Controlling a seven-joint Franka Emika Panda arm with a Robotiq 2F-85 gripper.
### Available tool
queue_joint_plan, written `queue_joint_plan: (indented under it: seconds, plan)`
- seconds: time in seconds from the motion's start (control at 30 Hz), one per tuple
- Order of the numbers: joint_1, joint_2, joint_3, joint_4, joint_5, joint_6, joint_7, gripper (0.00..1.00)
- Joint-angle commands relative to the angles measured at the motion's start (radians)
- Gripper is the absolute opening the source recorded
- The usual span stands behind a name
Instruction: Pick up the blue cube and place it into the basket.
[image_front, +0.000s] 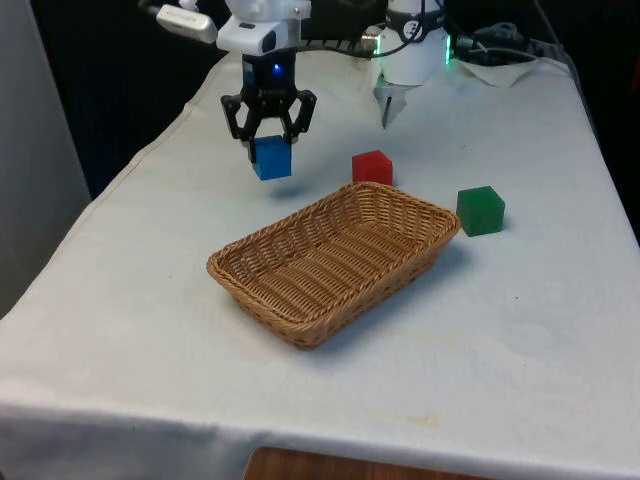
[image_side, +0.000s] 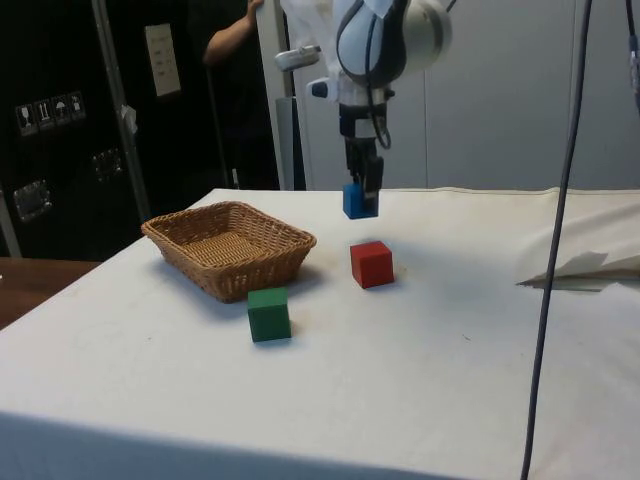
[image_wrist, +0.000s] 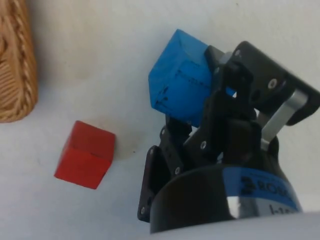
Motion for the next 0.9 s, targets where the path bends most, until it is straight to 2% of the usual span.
queue_joint_plan:
  seconds: [0.0, 0.17, 0.2, 0.27, 0.47, 0.5, 0.53, 0.73, 0.8, 0.83, 0.87]
  plan:
    - [0.007, 0.007, -0.001, 0.016, -0.006, -0.012, 0.018, 0.01]
    - [0.008, 0.021, 0.017, 0.058, -0.004, -0.037, 0.041, 0.01]
    - [0.003, 0.011, 0.02, 0.046, 0.0, -0.031, 0.03, 0.01]
    - [0.009, 0.027, 0.023, 0.074, -0.004, -0.045, 0.049, 0.01]
    - [0.011, 0.043, 0.036, 0.135, -0.006, -0.086, 0.072, 0.01]
    - [0.006, 0.04, 0.04, 0.128, 0.0, -0.078, 0.063, 0.01]
    - [0.011, 0.044, 0.038, 0.143, -0.006, -0.093, 0.074, 0.01]
    - [0.014, 0.041, 0.041, 0.193, -0.01, -0.149, 0.089, 0.01]
    - [0.009, 0.041, 0.047, 0.198, 0.0, -0.15, 0.079, 0.01]
    - [0.016, 0.041, 0.042, 0.209, -0.011, -0.167, 0.093, 0.01]
    - [0.017, 0.041, 0.042, 0.217, -0.011, -0.176, 0.095, 0.01]
